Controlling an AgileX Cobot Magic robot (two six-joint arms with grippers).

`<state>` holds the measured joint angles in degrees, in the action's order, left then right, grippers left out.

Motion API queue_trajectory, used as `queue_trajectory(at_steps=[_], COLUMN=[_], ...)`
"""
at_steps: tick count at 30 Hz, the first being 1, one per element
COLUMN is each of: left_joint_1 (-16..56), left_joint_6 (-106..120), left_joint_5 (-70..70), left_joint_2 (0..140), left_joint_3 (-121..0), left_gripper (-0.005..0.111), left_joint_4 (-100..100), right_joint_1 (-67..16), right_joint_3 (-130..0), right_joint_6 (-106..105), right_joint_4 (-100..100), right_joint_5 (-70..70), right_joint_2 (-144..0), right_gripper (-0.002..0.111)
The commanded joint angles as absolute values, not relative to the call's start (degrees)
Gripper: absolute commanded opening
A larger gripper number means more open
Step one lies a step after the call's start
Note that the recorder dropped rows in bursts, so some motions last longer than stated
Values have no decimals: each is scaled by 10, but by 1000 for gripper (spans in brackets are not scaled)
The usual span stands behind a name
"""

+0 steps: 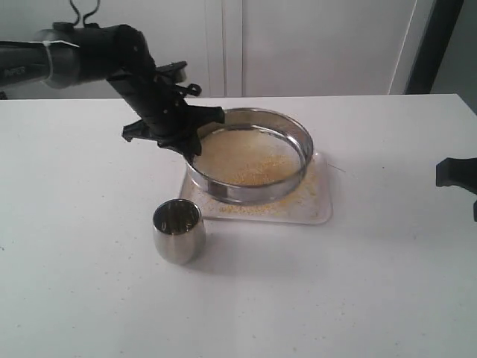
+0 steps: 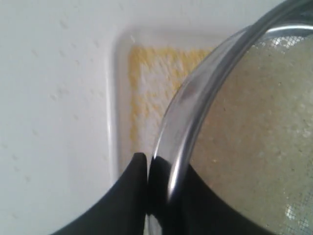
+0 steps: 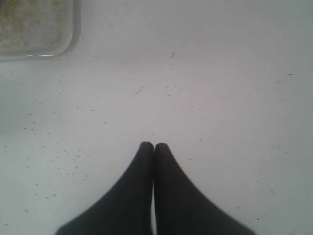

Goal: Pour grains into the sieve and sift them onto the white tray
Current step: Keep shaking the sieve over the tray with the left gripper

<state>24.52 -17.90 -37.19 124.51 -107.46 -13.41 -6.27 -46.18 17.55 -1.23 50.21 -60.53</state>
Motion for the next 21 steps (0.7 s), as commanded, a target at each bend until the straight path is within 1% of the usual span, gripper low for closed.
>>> queue_trajectory(at_steps=[1,3,4,5,7,8,9,10,11,12,13,14,15,16,18,19,21], left_joint_1=[287,267,249,247,282,307,308,290,262,251,251,266,292,299,286,264,262], left_joint_6=[-161,-226,-227,-224,-184,-169,-173,-227,-260,-256,-221,-175,-138,-135,-196,-242,-221], left_joint_5=[-300,-330,-344,-346,-343,-340,-339,-347,-348,-348,-344,-342,-335,-336,-344,-333,-324], left_joint_2=[1239,1227,1218,1217,1227,1233,1233,1220,1213,1213,1222,1234,1246,1245,1234,1226,1225], left_joint_3=[-1079,-1079,-1079,-1079,-1078,-1081,-1082,-1087,-1087,-1087,-1085,-1085,-1085,-1085,-1091,-1093,-1093], left_gripper=[0,0,0,0,0,0,0,0,0,0,0,0,0,0,0,0,0], left_joint_4=[-150,-77,-79,-88,-101,-75,-52,-4,-17,-47,-116,-159,-163,-138,-45,-51,-90], right_joint_1=[-56,-56,-56,-56,-56,-56,-56,-56,-56,-56,-56,-56,-56,-56,-56,-56,-56], right_joint_3=[-460,-460,-460,-460,-460,-460,-460,-460,-460,-460,-460,-460,-460,-460,-460,-460,-460], right_joint_6=[178,178,178,178,178,178,178,178,178,178,178,178,178,178,178,178,178], right_joint_4=[-15,-15,-15,-15,-15,-15,-15,-15,-15,-15,-15,-15,-15,-15,-15,-15,-15], right_joint_5=[496,496,496,496,496,496,496,496,496,496,496,496,496,496,496,496,496], right_joint_2=[-601,-601,-601,-601,-601,-601,-601,-601,-601,-601,-601,-601,-601,-601,-601,-601,-601], right_gripper=[0,0,0,0,0,0,0,0,0,0,0,0,0,0,0,0,0])
